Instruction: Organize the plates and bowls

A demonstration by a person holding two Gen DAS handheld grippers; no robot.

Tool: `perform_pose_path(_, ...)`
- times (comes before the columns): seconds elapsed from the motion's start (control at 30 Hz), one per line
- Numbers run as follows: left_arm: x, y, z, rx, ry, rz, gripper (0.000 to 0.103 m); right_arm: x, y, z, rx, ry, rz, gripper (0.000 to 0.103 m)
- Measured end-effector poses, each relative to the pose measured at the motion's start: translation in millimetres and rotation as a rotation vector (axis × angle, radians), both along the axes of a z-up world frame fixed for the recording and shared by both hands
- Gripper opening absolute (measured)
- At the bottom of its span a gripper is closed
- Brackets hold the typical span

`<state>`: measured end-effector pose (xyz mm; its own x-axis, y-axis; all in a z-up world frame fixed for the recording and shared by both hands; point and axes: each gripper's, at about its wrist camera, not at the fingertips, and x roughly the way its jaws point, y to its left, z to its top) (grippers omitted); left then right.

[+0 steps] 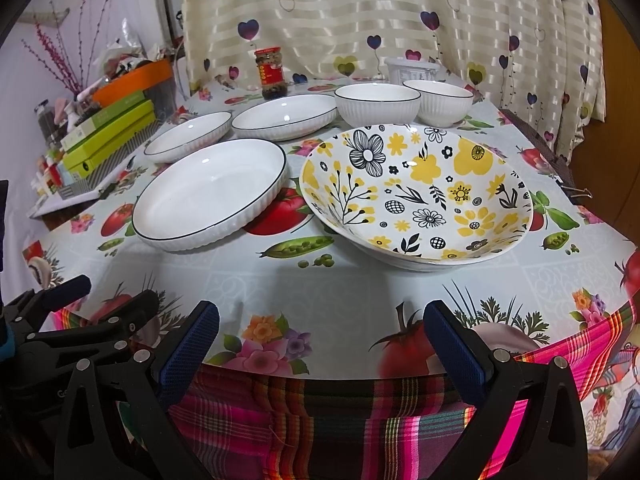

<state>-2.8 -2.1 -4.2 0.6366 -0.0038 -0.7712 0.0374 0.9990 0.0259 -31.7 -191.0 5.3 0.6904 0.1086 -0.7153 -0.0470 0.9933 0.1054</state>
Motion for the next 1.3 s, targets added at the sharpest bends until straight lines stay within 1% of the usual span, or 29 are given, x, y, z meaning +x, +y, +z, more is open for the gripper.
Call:
perform_pose_path(1.0, 1.6, 4.6, -0.9, 0.0, -0.002, 0.003, 0.097, -0.9, -0.4, 1.0, 0.001, 0.0, 0.0, 0.103)
perform_pose_path(1.17, -0.3, 5.2, 1.4, -0.005, -0.005, 0.001, 0.097, -1.5, -0.7, 1.7, 0.002, -0.002, -0.001, 0.103)
perform_pose_path(1.23, -1.5, 5.2, 3.3, -0.004, -0.011, -0.003, 0.097, 4.5, 0.0, 0.2, 0.003, -0.004, -0.002, 0.103)
perform_pose_path(1.3, -2.9, 6.4, 6.5, -0.018, -0.02, -0.013, 0.097, 4.4, 0.1, 4.5, 0.011, -0.012, 0.003, 0.103)
